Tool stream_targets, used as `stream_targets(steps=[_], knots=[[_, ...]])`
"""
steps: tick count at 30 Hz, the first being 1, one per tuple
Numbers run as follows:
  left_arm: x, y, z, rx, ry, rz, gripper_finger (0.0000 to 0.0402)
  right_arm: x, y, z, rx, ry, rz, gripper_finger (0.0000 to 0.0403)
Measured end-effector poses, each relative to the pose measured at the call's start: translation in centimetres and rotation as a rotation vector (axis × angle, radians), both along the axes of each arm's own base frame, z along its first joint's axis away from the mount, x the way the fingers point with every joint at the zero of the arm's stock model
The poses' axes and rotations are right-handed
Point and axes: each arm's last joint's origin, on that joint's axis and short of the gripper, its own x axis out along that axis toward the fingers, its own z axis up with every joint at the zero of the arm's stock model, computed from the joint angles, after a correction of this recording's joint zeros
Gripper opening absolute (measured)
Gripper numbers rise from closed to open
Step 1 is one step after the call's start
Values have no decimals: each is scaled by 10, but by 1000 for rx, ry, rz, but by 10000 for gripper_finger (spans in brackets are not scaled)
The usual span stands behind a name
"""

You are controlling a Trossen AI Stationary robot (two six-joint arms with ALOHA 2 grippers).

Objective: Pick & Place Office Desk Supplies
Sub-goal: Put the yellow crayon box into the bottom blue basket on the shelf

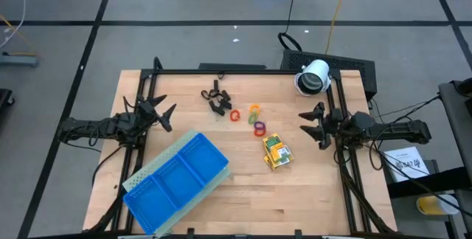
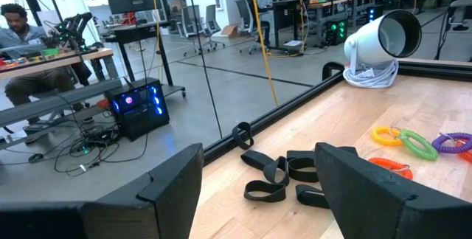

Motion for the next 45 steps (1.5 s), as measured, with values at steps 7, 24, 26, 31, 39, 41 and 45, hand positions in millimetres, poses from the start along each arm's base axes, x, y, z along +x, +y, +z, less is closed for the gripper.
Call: stream_targets(steps=[7,24,26,31,39,41,45], knots=[[0,0,0,0,0,0,269,0,0,1,133,-24,45,238],[0,0,0,0,0,0,269,27,10,-61,664,609,124,251],[0,0,0,0,0,0,269,29,11,-65,684,658,151,258],[0,0,0,0,0,0,269,31,13,-71,715,723,197,276],[0,0,0,0,0,0,269,34,18,-77,755,780,197,282],[0,0,0,0,0,0,269,36,19,-77,755,766,210,280],[0,0,0,0,0,0,269,39,21,-77,751,751,211,279]])
